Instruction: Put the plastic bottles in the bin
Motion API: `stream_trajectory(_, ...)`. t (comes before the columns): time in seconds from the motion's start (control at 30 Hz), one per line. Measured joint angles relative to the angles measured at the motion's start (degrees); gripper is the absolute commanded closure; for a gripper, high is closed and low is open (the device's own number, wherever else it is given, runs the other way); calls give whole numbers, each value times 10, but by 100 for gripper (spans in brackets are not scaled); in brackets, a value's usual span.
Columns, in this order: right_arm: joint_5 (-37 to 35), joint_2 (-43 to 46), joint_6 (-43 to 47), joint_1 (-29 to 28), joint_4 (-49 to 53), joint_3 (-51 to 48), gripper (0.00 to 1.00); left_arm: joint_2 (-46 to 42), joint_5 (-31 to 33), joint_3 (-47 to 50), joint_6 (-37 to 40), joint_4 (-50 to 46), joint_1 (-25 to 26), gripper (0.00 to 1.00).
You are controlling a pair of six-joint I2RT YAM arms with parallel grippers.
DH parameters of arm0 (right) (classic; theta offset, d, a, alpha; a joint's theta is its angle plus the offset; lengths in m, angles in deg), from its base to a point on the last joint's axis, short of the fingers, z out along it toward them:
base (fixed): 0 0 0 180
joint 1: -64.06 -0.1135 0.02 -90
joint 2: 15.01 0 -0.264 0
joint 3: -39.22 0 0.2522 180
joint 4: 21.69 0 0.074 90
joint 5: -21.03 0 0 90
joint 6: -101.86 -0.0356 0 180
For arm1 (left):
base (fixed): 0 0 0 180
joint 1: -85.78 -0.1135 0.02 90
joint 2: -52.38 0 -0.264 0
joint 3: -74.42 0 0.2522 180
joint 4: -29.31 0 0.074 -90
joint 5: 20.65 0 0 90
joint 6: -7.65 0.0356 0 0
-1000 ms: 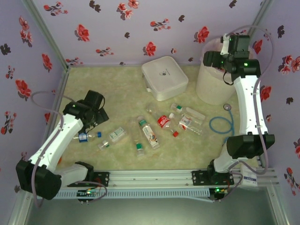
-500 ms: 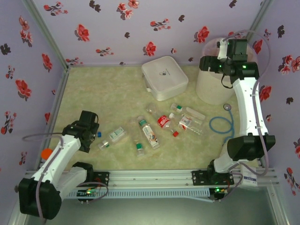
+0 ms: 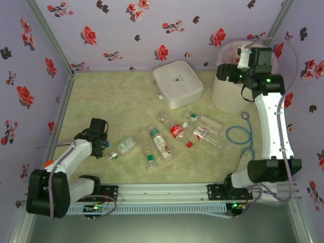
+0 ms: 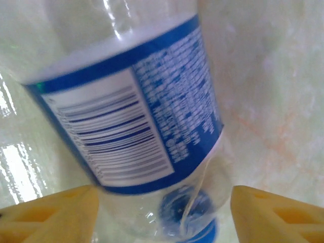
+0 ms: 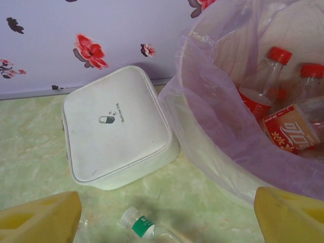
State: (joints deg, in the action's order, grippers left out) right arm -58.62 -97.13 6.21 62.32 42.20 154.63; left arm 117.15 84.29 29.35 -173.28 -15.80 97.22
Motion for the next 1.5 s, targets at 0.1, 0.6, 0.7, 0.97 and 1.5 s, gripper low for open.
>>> stream_trajectory(0.1,3,27,-8,0,2,-15,11,2,0,-1,4,7,-1,56)
stream_trajectory(0.6,86,86,-92,0,-39,-78,15,26,-59,-177,252,63,68,65)
stream_trajectory(0.7,133,90,-115,-2,-64,-97,17,44,-127,-211,325,132,113,65)
stream_trajectory(0.97,270,81,-166,-74,-132,-143,18,77,-382,-224,404,354,161,66)
stream_trajectory(1.5,373,-5,-264,-179,-274,-189,5,129,-557,-256,452,479,250,68)
